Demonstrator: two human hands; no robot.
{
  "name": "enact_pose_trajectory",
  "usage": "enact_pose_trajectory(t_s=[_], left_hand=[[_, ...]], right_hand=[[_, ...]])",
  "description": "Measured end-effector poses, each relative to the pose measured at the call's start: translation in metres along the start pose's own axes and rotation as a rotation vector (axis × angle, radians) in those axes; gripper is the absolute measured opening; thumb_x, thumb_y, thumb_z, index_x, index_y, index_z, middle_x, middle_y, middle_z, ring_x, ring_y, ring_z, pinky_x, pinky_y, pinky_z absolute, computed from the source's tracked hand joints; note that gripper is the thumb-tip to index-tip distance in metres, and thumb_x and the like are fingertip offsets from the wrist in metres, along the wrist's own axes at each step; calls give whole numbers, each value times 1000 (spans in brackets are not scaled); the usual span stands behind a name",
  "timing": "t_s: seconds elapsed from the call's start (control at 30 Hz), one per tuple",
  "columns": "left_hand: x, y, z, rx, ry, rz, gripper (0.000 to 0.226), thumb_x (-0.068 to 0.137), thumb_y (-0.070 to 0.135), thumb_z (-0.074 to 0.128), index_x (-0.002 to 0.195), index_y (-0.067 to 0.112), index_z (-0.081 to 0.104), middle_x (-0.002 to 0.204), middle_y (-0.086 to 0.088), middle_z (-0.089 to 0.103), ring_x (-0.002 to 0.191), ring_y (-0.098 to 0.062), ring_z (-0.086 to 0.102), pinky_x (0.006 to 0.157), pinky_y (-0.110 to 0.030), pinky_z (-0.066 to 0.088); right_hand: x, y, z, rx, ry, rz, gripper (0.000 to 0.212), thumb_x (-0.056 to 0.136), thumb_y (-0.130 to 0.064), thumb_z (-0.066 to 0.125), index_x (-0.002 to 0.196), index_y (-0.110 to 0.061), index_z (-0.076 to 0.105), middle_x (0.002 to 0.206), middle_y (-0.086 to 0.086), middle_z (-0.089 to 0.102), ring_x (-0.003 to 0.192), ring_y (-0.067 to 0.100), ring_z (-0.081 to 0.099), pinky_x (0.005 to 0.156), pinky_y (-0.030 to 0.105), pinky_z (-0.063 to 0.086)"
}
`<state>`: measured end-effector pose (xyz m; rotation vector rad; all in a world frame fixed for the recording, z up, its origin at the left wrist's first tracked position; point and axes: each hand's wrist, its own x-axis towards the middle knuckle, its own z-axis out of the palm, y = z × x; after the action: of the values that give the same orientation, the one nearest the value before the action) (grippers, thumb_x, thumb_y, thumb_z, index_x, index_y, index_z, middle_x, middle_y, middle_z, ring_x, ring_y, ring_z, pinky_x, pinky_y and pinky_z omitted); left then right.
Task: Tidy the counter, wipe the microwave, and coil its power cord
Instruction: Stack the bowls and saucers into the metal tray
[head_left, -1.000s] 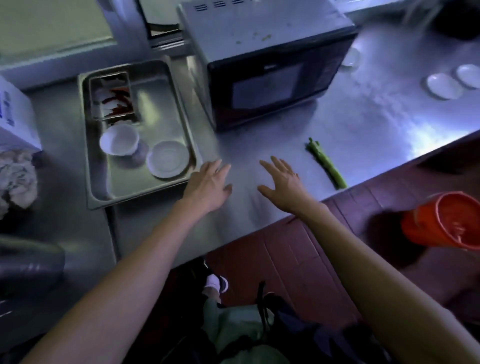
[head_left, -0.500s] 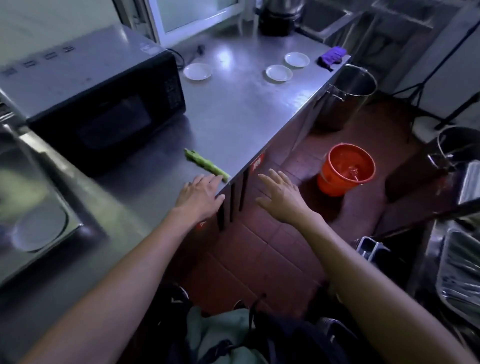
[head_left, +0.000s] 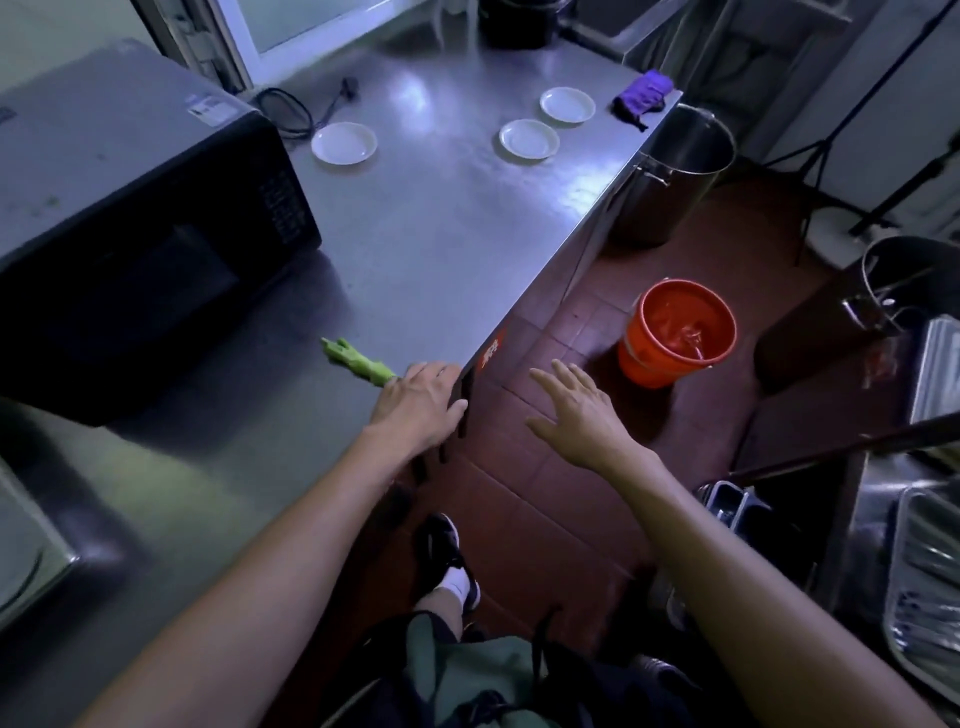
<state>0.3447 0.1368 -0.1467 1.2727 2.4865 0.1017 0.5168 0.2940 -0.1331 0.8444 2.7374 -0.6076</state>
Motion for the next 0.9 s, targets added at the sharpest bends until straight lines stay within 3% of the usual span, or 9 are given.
enact_pose_trajectory(t_s=[0.23,0.6,0.9], left_hand=[[95,12,-20,-56,-31,58,52,97,45,48,145,25,39,150,2,44,138,-24,38,107,-45,38],[204,71,-38,54,-132,223,59,101,46,44,153,23,30,155,0,37,142,-24,34,111,-46,36],[308,127,-55,148,-164,192,58,100,47,42,153,25,30,154,1,38,141,-24,35,112,-44,34]], right_hand=[[67,28,-48,2,37,93,72,92,-44,60,154,-32,24,165,4,14,153,25,7,119,49,21],[109,106,-75,87,55,242,73,92,-42,61,155,-28,26,165,6,16,152,28,10,120,45,19],[190,206,-113,156,31,220,73,94,-46,59,156,-29,23,166,8,13,153,28,7,120,48,18]])
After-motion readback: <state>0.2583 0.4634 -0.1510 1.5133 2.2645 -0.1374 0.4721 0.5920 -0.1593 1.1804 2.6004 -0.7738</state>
